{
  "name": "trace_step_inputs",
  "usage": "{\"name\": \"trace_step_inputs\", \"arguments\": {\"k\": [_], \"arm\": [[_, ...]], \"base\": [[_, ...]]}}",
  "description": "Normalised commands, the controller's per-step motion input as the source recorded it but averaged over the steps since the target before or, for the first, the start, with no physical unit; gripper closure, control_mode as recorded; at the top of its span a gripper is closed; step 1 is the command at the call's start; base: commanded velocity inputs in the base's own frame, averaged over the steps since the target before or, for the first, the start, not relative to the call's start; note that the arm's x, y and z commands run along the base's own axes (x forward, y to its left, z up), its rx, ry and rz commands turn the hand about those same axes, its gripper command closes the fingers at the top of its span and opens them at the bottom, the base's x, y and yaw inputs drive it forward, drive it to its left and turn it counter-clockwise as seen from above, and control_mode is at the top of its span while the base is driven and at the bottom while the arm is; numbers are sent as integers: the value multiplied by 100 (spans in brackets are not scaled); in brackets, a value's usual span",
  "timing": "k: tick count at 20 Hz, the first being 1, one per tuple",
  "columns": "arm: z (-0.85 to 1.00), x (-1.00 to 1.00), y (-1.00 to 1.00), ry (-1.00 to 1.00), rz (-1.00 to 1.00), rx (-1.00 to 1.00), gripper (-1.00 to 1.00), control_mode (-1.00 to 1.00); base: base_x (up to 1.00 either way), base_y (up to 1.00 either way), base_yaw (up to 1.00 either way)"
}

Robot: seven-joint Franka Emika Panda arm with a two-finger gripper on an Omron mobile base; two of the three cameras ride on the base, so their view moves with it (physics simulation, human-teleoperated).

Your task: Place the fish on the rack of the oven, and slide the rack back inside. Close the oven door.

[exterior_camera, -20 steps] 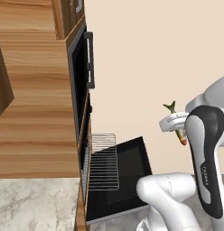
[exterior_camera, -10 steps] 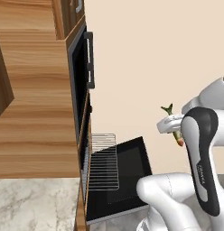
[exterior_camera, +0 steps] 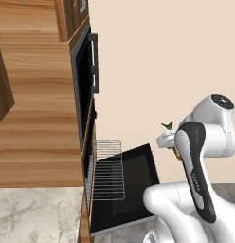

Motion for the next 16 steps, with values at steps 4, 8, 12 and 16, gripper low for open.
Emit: {"name": "trace_step_inputs", "arguments": {"k": [4, 8, 12, 16], "arm": [[-47, 26, 0, 5, -1, 7, 100, -100], [-25, 19, 0, 5, -4, 14, 100, -100], [-23, 46, 0, 3, -6, 19, 100, -100], [-31, 60, 3, 4, -3, 14, 100, -100]], "base": [[0, 0, 0], [0, 0, 0], [0, 0, 0], [0, 0, 0]]}}
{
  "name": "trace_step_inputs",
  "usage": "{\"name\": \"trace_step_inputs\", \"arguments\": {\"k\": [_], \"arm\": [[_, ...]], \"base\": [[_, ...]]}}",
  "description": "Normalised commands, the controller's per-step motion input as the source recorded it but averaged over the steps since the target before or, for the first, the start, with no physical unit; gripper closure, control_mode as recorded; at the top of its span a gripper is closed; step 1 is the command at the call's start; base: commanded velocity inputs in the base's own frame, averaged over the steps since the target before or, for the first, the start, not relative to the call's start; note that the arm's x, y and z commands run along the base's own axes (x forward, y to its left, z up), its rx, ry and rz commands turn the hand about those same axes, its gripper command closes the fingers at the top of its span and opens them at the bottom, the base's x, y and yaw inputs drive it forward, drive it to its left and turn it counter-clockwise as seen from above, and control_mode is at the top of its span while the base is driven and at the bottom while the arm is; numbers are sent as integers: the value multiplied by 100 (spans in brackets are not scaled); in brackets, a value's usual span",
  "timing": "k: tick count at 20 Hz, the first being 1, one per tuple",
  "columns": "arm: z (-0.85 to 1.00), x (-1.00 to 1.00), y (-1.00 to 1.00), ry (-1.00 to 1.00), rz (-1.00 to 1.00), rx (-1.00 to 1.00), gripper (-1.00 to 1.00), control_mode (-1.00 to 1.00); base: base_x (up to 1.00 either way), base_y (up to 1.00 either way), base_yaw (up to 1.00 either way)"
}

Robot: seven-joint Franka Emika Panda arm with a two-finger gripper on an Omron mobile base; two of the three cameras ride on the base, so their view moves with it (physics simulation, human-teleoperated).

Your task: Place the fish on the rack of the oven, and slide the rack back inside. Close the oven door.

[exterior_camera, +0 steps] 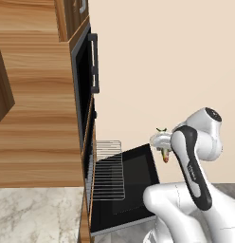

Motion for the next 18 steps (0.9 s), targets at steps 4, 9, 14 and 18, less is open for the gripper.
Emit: {"name": "trace_step_inputs", "arguments": {"k": [4, 9, 14, 18], "arm": [[-44, 52, 13, 2, -1, 4, 100, -100], [-47, 54, 28, 5, 0, 0, 100, -100], [-36, 52, 31, 8, 0, 0, 100, -100], [-31, 38, 18, 6, 0, 0, 100, -100]], "base": [[0, 0, 0], [0, 0, 0], [0, 0, 0], [0, 0, 0]]}}
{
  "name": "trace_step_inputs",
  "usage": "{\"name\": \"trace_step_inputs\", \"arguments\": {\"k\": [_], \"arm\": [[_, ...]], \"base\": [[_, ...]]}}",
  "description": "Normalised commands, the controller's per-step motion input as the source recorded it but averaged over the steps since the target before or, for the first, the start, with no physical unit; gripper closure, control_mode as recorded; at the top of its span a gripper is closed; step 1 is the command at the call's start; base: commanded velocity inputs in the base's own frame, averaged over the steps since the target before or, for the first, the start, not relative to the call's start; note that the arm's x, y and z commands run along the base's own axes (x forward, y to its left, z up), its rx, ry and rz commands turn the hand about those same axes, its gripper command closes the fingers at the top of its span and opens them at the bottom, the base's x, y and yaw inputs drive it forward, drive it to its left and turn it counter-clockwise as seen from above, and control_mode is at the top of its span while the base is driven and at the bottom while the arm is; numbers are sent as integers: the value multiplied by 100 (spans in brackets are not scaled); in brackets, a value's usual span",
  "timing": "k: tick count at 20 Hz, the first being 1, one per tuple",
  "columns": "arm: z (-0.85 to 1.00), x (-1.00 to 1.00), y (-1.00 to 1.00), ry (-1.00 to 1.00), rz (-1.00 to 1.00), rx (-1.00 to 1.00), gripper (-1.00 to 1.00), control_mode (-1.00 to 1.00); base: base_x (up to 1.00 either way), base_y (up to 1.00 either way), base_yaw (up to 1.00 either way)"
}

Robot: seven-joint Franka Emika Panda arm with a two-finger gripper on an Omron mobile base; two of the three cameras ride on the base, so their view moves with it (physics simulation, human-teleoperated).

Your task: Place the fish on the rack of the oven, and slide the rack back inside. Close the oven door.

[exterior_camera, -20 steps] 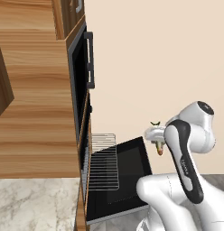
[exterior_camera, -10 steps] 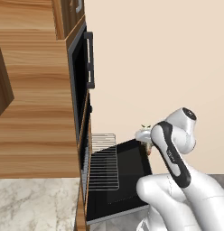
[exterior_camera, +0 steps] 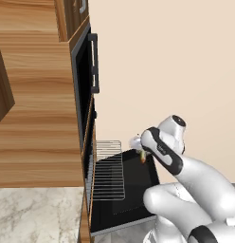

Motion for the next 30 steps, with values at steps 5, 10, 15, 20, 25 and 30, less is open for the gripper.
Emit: {"name": "trace_step_inputs", "arguments": {"k": [5, 10, 15, 20, 25, 30], "arm": [[-40, 37, 13, 5, 0, 0, 100, -100], [-44, 35, 8, 1, 0, 0, 100, -100], [-40, 32, 6, 0, 0, 0, 100, -100], [-33, 29, 3, 0, 0, 0, 100, -100], [-29, 34, 9, 0, 0, 0, 100, -100], [-31, 38, 10, 0, 0, 0, 100, -100]], "base": [[0, 0, 0], [0, 0, 0], [0, 0, 0], [0, 0, 0], [0, 0, 0], [0, 0, 0]]}}
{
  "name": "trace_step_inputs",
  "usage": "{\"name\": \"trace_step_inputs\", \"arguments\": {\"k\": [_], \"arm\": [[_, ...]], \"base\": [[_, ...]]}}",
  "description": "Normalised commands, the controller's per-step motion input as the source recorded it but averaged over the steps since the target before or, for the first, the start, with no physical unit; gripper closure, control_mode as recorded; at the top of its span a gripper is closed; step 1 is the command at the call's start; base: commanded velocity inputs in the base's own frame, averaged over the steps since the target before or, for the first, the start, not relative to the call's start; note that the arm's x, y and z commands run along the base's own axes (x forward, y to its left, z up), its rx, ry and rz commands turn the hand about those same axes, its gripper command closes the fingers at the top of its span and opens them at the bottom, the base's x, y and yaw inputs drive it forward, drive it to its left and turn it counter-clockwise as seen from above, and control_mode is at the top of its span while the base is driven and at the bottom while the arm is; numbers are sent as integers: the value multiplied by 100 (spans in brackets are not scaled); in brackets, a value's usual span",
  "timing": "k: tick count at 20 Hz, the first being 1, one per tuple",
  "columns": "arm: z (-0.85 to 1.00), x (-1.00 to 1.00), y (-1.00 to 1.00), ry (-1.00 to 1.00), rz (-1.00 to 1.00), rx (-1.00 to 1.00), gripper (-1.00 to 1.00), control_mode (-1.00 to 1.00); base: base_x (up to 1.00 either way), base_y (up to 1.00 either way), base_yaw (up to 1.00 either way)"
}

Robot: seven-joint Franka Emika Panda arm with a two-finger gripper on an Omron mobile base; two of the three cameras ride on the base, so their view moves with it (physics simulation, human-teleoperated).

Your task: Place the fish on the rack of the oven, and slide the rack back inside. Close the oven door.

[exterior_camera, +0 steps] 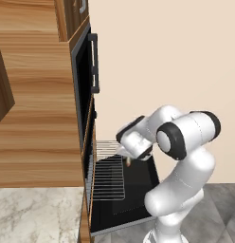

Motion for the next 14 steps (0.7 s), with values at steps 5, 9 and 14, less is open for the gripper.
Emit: {"name": "trace_step_inputs", "arguments": {"k": [5, 9, 14], "arm": [[-40, 30, 2, 0, 0, 0, 100, -100], [-41, 32, 0, 0, 0, 0, 100, -100], [-39, 44, 0, 0, 0, 0, 100, -100]], "base": [[0, 0, 0], [0, 0, 0], [0, 0, 0]]}}
